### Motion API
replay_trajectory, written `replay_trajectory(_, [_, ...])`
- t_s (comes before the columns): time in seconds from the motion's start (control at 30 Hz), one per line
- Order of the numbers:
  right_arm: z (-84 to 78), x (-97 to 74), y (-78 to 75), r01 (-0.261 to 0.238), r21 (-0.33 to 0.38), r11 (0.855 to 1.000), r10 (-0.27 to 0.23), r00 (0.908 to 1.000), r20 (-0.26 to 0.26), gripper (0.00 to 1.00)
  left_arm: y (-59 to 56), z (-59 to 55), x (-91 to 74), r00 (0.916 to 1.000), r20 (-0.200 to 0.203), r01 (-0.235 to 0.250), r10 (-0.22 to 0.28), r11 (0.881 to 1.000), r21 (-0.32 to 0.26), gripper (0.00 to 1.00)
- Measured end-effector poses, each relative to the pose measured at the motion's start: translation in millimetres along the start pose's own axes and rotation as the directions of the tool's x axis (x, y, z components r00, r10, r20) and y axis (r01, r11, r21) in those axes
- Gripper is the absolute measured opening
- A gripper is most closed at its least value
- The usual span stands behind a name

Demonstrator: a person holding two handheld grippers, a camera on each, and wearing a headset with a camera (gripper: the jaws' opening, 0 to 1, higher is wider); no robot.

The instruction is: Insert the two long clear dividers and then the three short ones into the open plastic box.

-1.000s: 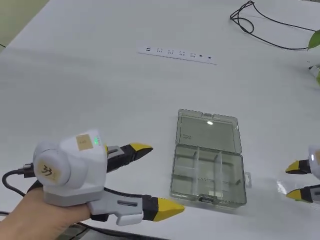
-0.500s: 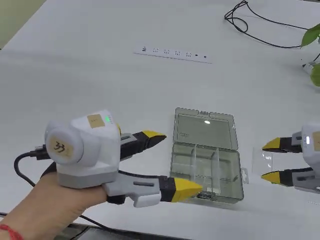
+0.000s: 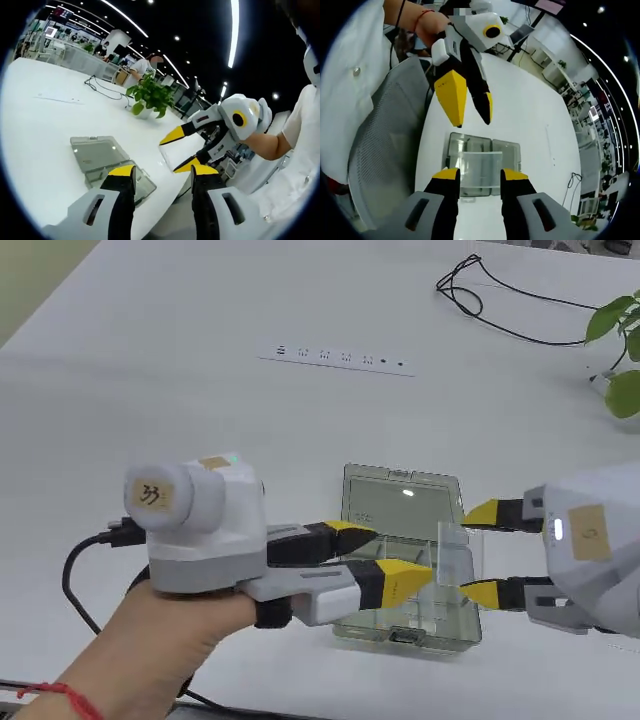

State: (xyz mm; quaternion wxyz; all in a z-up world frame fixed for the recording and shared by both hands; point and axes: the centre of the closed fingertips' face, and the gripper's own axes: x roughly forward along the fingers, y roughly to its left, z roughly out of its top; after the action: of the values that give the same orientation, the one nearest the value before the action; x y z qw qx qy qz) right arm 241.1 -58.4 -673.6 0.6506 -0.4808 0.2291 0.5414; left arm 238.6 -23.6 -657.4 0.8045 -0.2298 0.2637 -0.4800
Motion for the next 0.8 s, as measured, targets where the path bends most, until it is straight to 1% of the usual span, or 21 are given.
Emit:
replay_trajectory(0.07, [7.5, -0.9, 1.1, 0.001, -0.014, 1.000, -0.001, 1.0000, 0.007, 0.33, -2.1, 1.0, 2.7, 0.9999, 0.010, 0.012, -0.011, 1.000, -0.019, 0.38])
replay_trajectory(0.13, [13.9, -1.7, 2.2, 0.003, -0.025, 1.000, -0.002, 1.0000, 0.009, 0.33, -4.6, -0.1, 5.6, 0.9997, 0.006, 0.023, -0.023, 0.998, -0.050, 0.35])
replay_trajectory(0.23, [21.7, -2.5, 3.9, 0.004, -0.037, 0.999, -0.003, 0.9999, 0.014, 0.33, -6.9, -1.6, 8.1, 0.9994, 0.001, 0.036, -0.036, 0.997, -0.072, 0.28])
replay_trajectory(0.33, [26.2, -2.9, 4.2, 0.009, -0.055, 0.998, -0.008, 0.9999, 0.012, 0.33, -8.8, -1.8, 9.7, 0.9988, 0.007, 0.049, -0.049, 0.994, -0.098, 0.22])
replay_trajectory(0.4, [28.7, -3.6, 4.1, 0.009, -0.053, 0.999, -0.008, 0.9998, 0.015, 0.33, -8.8, -2.0, 10.2, 0.9986, 0.008, 0.052, -0.051, 0.992, -0.112, 0.19])
replay_trajectory(0.8, [31.4, -4.3, 5.7, 0.009, -0.049, 0.999, -0.009, 0.9999, 0.013, 0.33, -11.8, -2.8, 11.3, 0.9972, 0.011, 0.075, -0.075, 0.989, -0.129, 0.00])
